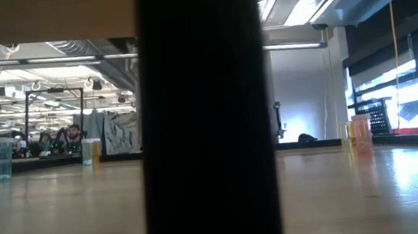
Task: Pick and place medicine bottles onto shelf by color
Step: Put the right pink pill bottle on the shelf
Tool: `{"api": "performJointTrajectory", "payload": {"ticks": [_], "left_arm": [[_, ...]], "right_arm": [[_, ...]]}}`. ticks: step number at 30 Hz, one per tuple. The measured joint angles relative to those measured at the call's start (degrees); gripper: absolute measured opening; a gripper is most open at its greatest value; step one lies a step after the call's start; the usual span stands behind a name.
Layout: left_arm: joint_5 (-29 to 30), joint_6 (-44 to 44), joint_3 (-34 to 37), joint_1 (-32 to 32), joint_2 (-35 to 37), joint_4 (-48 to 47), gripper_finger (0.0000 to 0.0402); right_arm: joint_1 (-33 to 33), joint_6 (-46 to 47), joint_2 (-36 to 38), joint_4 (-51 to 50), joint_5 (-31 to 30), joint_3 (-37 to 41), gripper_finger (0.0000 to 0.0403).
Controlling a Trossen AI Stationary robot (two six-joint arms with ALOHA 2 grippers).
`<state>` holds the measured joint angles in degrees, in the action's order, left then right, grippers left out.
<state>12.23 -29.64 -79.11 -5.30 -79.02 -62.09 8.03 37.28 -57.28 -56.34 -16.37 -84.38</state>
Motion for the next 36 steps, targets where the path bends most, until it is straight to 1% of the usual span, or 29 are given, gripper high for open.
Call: {"api": "performJointTrajectory", "payload": {"ticks": [8,11,15,17,23,27,32,36], "left_arm": [[0.02,1.18,-0.04,0.00,0.02,3.68,0.0194],[0.02,1.81,-0.04,0.00,0.02,3.95,0.0194],[0.04,2.80,-0.04,0.00,0.02,3.91,0.0194],[0.02,2.90,-0.04,0.00,0.02,3.91,0.0194],[0.00,3.33,-0.04,0.00,0.02,3.91,0.0194],[-2.23,3.83,-0.07,0.00,0.02,3.89,0.0194],[-2.93,4.64,-0.07,0.00,0.02,3.91,0.0194],[-2.95,4.77,-0.07,0.00,0.02,3.91,0.0194]], "right_arm": [[0.00,0.99,-1.64,2.56,-0.01,0.22,0.0027],[-0.02,0.75,-2.71,1.15,0.19,0.22,0.0027],[-0.07,6.99,-4.92,-4.49,2.37,0.26,0.0027],[-0.07,7.83,-6.08,-7.22,3.02,0.28,0.0027],[-1.70,9.00,-8.21,-10.15,10.32,0.28,0.0033],[-3.64,8.08,-9.35,-12.01,11.52,0.28,0.0062],[-7.00,7.48,-10.76,-16.12,12.10,0.28,0.0119],[-10.31,7.50,-12.32,-19.50,14.89,0.28,0.0164]]}}
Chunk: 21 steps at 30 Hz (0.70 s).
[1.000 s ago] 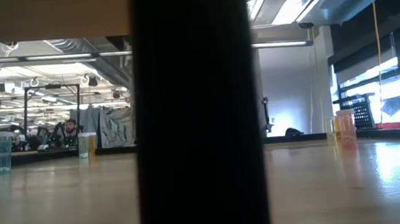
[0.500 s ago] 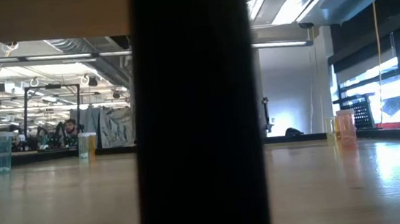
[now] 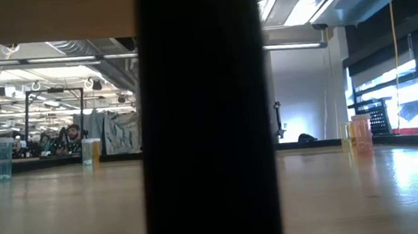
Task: Pick and place medicine bottles onto shelf by color
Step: Put the right pink pill bottle on the shelf
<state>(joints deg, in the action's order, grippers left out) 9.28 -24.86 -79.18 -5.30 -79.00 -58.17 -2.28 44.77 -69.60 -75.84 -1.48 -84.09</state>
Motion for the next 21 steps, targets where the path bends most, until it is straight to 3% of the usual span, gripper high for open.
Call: {"api": "performJointTrajectory", "payload": {"ticks": [8,17,21], "left_arm": [[0.20,1.18,0.00,0.00,-0.02,0.00,0.0194],[0.22,1.36,-0.02,0.00,-0.02,-0.02,0.0194],[0.22,1.37,-0.02,0.00,-0.02,-0.02,0.0194]], "right_arm": [[-5.64,-0.86,-5.75,-4.78,0.57,0.00,0.0230],[-7.33,-0.09,-10.98,-7.20,-0.14,0.08,0.0229],[-7.33,1.35,-11.54,-5.54,1.01,3.56,0.0228]]}}
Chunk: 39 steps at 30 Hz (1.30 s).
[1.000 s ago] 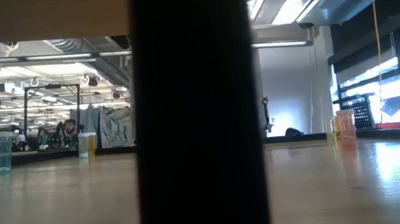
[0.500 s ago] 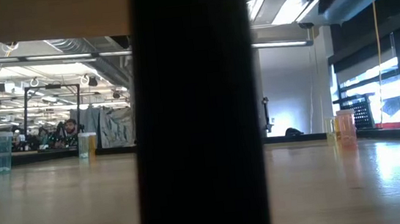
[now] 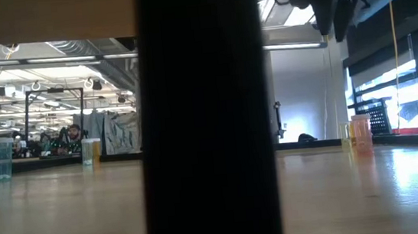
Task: Pick and place medicine bottles onto shelf by color
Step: Put the right pink pill bottle on the shelf
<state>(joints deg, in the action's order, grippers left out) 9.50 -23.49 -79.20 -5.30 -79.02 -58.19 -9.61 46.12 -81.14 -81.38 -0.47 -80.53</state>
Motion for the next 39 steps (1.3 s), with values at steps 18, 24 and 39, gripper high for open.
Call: {"api": "performJointTrajectory", "payload": {"ticks": [18,24,39], "left_arm": [[0.00,0.01,-0.02,0.00,-0.02,-0.02,0.0194],[0.00,0.18,-0.02,0.00,-0.02,-0.02,0.0194],[0.00,0.22,-0.02,0.00,-0.02,-0.02,0.0194]], "right_arm": [[0.00,4.84,0.17,18.51,3.76,23.12,0.0228],[0.02,5.52,0.17,22.67,3.76,26.30,0.0228],[0.02,6.15,0.20,30.84,3.63,32.96,0.0228]]}}
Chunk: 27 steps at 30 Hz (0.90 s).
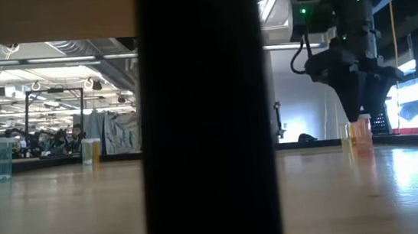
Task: Pick and place medicine bottles onto shelf by color
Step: Put the right pink pill bottle on the shelf
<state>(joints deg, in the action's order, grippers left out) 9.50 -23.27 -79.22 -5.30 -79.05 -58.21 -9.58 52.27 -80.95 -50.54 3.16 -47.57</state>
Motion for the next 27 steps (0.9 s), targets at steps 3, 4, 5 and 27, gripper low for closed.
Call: {"api": "performJointTrajectory", "payload": {"ticks": [3,4,5,27], "left_arm": [[0.00,-0.02,0.00,0.00,0.00,0.00,0.0194],[0.00,-0.02,0.00,0.00,0.00,0.02,0.0194],[0.00,-0.02,0.00,0.00,0.00,0.00,0.0194],[0.00,-0.04,0.00,0.01,0.00,0.01,0.0194]], "right_arm": [[0.00,0.00,0.00,0.22,-0.02,0.17,0.0228],[0.00,0.00,0.00,0.23,-0.02,0.17,0.0228],[0.00,0.00,0.00,0.19,-0.02,0.17,0.0228],[0.00,0.00,0.00,0.19,-0.11,0.17,0.0140]]}}
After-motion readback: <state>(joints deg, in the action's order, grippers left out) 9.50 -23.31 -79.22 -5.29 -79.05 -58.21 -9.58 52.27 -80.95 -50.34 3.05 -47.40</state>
